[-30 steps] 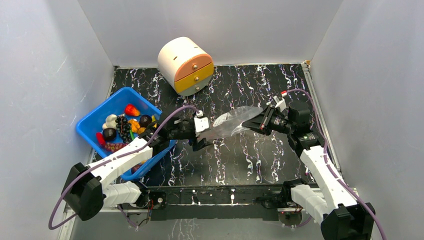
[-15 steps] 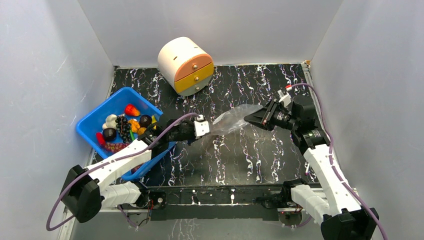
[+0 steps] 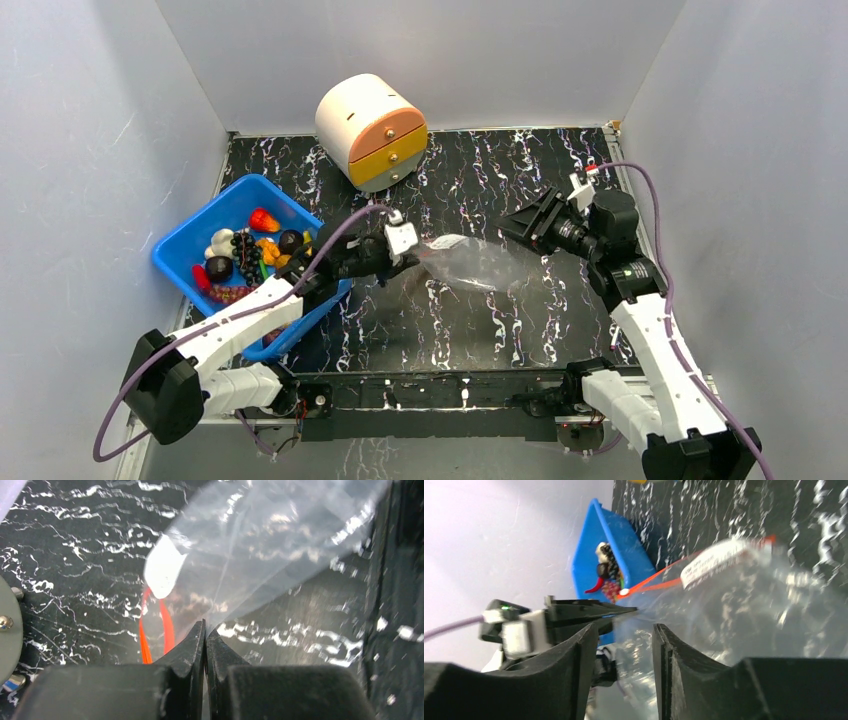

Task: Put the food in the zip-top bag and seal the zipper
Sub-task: Pick up the zipper food storage bag at the center of the board.

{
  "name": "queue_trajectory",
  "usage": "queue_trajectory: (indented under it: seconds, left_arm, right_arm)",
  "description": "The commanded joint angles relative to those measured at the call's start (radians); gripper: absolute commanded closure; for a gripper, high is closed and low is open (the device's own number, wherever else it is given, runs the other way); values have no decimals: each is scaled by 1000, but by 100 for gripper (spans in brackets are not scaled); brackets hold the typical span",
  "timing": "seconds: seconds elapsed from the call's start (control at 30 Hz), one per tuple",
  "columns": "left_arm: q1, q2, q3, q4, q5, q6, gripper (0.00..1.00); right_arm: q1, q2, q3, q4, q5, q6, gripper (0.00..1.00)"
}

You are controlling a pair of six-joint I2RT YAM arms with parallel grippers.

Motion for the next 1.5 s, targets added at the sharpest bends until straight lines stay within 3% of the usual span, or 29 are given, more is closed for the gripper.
queue_trajectory:
  seconds: [0.0, 0.17, 0.33, 0.8, 1.03, 1.23, 1.47]
  left_arm:
    - [-1, -4, 97, 144, 23, -344, 100]
    - [-1, 10, 146, 157, -97, -656, 100]
    - [-1, 55, 259, 20, -130, -772, 100]
    - [6, 75, 391, -232, -230, -1120, 100]
    - [9, 112, 464, -303, -236, -1296, 100]
    - [14, 74, 412, -292, -309, -1482, 100]
    - [20, 21, 370, -275, -413, -1608, 100]
  right_arm:
    - [-4, -81, 48, 62, 150, -169, 56]
    - [-5, -139, 70, 112, 229, -236, 54]
    - [-4, -139, 134, 136, 274, -310, 53]
    - [-4, -147, 172, 131, 205, -389, 49]
    - [-4, -167, 90, 167, 183, -389, 49]
    - [-4, -175, 63, 183, 153, -431, 48]
    - [18, -193, -145, 389, 150, -509, 46]
